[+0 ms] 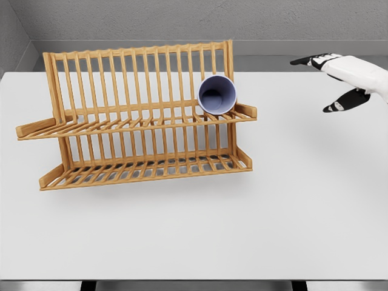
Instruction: Right arm put cup on second shelf
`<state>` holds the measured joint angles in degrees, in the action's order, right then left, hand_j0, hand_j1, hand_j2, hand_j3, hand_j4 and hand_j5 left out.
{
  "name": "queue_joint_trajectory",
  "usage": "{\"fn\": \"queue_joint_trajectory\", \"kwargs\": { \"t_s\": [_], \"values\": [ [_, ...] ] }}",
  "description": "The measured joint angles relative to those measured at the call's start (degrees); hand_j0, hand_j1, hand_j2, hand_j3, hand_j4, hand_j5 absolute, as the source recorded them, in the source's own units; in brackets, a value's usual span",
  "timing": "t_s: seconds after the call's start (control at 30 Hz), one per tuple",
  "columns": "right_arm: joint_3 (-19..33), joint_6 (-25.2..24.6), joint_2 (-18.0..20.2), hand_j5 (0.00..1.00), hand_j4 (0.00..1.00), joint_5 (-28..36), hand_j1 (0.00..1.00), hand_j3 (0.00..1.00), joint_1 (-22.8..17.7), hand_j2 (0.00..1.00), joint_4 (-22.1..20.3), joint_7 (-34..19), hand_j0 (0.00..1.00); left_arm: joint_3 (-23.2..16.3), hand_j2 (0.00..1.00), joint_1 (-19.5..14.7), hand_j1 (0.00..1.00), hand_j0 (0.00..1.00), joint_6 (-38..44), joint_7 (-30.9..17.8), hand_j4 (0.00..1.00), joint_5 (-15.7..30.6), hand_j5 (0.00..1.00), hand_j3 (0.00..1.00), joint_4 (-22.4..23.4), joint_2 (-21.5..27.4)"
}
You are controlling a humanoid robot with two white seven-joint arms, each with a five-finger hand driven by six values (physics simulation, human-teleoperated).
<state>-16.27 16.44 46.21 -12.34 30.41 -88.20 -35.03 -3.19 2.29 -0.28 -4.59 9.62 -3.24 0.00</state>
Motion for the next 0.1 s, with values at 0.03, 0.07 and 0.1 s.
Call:
{"fn": "queue_joint_trajectory", "kwargs": {
  "t_s": [0.03,0.07,0.1],
  "values": [
    [0.07,0.03,-0.38,1.0,1.0,-0.07,1.0,1.0,0.0,1.0,0.12,0.0,1.0,-0.02,1.0,0.26,1.0,1.0,-0.01,0.0,1.0,-0.04,1.0,1.0,-0.01,0.0],
    [0.13,0.07,-0.74,1.0,1.0,-0.15,1.0,1.0,0.0,1.0,0.29,0.0,1.0,-0.03,1.0,0.26,1.0,1.0,0.0,0.0,1.0,-0.07,1.0,1.0,-0.01,0.0],
    [0.16,0.09,-1.05,1.0,1.0,-0.36,1.0,1.0,0.0,1.0,0.45,0.0,1.0,-0.04,1.0,0.09,1.0,1.0,-0.01,0.01,1.0,-0.08,1.0,1.0,-0.04,0.0]
  ]
}}
